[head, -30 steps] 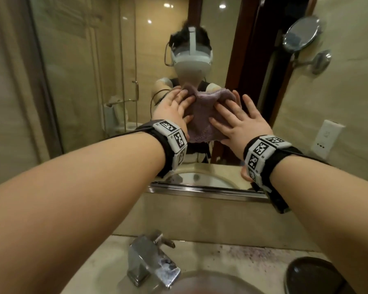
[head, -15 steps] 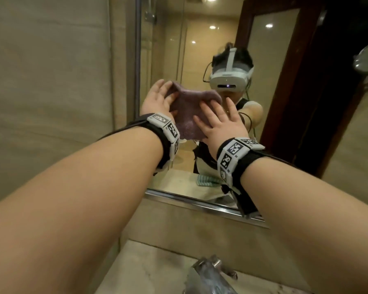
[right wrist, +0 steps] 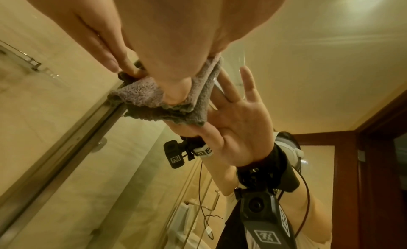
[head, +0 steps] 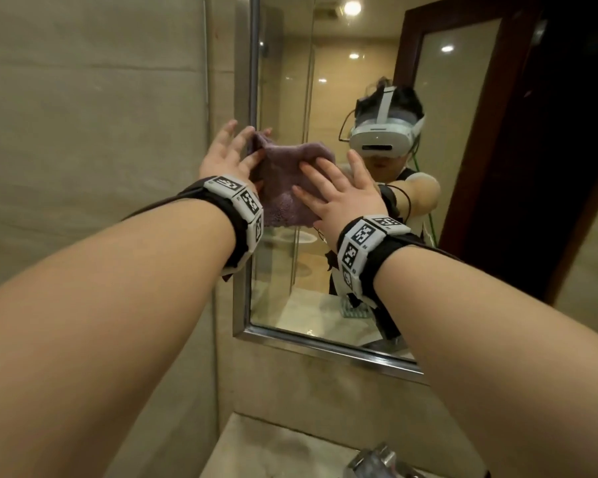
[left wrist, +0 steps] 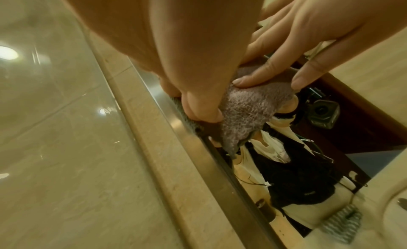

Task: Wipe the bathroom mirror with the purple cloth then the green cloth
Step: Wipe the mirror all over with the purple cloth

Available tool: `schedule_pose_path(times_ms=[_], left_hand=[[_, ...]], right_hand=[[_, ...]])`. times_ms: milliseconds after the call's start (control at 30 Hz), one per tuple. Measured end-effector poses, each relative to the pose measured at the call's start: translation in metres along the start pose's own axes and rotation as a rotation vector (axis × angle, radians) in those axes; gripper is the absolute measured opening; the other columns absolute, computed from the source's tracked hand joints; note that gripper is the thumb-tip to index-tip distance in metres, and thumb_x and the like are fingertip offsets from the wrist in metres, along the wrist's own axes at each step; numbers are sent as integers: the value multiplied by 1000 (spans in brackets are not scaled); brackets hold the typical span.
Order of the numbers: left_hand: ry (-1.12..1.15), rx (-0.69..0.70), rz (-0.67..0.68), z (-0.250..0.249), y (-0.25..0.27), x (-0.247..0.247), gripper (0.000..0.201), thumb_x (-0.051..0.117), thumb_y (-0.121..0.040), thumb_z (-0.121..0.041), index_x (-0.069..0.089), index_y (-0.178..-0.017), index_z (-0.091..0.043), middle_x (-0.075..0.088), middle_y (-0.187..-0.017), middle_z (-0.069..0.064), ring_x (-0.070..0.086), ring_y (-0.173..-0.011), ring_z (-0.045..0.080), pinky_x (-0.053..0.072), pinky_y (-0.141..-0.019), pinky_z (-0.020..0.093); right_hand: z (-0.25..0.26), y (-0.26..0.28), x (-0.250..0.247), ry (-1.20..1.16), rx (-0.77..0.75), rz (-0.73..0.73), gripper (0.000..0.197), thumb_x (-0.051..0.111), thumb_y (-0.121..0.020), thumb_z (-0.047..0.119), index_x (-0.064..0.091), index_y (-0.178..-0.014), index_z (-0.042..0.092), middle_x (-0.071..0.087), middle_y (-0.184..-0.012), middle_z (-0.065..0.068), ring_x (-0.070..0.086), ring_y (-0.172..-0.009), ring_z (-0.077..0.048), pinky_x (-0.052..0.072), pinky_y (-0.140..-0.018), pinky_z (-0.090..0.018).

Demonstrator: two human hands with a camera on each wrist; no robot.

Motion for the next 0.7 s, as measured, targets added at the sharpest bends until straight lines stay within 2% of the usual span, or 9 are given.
schedule_pose_path(times_ms=[67, 167, 267, 333, 400, 500, 600, 700], left_hand=[[-70, 30, 23, -8, -4, 0, 56, 14, -96, -56, 3, -149, -37, -13, -156, 2, -20, -141, 35, -16, -108, 56], [-89, 83, 31, -24, 1, -18, 58, 19, -95, -59, 4, -148, -40, -17, -155, 1, -23, -139, 37, -18, -106, 57], [-53, 86, 1, -34, -1, -44, 56, 17, -97, -55, 3, -149, -37, -16, -156, 3, -22, -140, 35, -18, -108, 54], [34, 80, -26, -39, -5, -64, 54, 12, -100, -46, 1, -150, -30, -14, -156, 5, -20, -141, 30, -16, -112, 47], [145, 91, -32, -45, -10, -83, 55, 14, -101, -43, 0, -151, -23, -12, -157, 7, -16, -143, 25, -12, -115, 39], [289, 116, -58, -58, -17, -114, 56, 20, -101, -39, 1, -151, -21, -8, -158, 5, -10, -144, 19, -10, -115, 32], [369, 133, -99, -71, -15, -150, 57, 20, -102, -36, -3, -151, -19, -7, -158, 0, -8, -144, 15, -9, -115, 29], [307, 172, -145, -86, -9, -187, 53, 14, -103, -34, -4, -151, -18, -10, -157, 0, -8, -144, 18, -7, -115, 31]], right_hand=[[-9, 7, 3, 2, 10, 5, 68, 37, -94, 49, -2, -148, 36, -16, -156, -3, -16, -143, -25, -24, -102, -54], [-27, 21, 10, -1, 33, 30, 69, 37, -94, 50, -3, -148, 36, -19, -156, -2, -17, -143, -24, -22, -104, -55], [-50, 38, 14, -20, 55, 50, 66, 33, -95, 50, -4, -148, 37, -19, -156, -2, -18, -142, -23, -22, -104, -56], [-67, 49, 18, -15, 77, 65, 64, 30, -95, 51, -4, -147, 38, -19, -156, -1, -18, -142, -23, -23, -103, -56], [-85, 61, 22, -3, 104, 68, 64, 30, -95, 53, -4, -147, 39, -18, -156, -1, -17, -143, -23, -24, -102, -56], [-113, 79, 28, 35, 136, 75, 63, 28, -94, 55, -4, -147, 39, -18, -156, -1, -16, -143, -23, -22, -104, -57], [-143, 100, 32, 25, 176, 77, 61, 25, -95, 55, -4, -147, 40, -19, -156, -1, -17, -143, -22, -23, -103, -56], [-171, 122, 38, 19, 217, 87, 61, 23, -95, 55, -5, -147, 40, -19, -156, 0, -17, -143, -22, -25, -102, -54]])
Point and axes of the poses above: each hand's wrist, its own y-axis away from the middle knuckle, its own x-axis out of the palm, z = x × y, the point moved 8 cm from there along -y, towards the middle knuckle
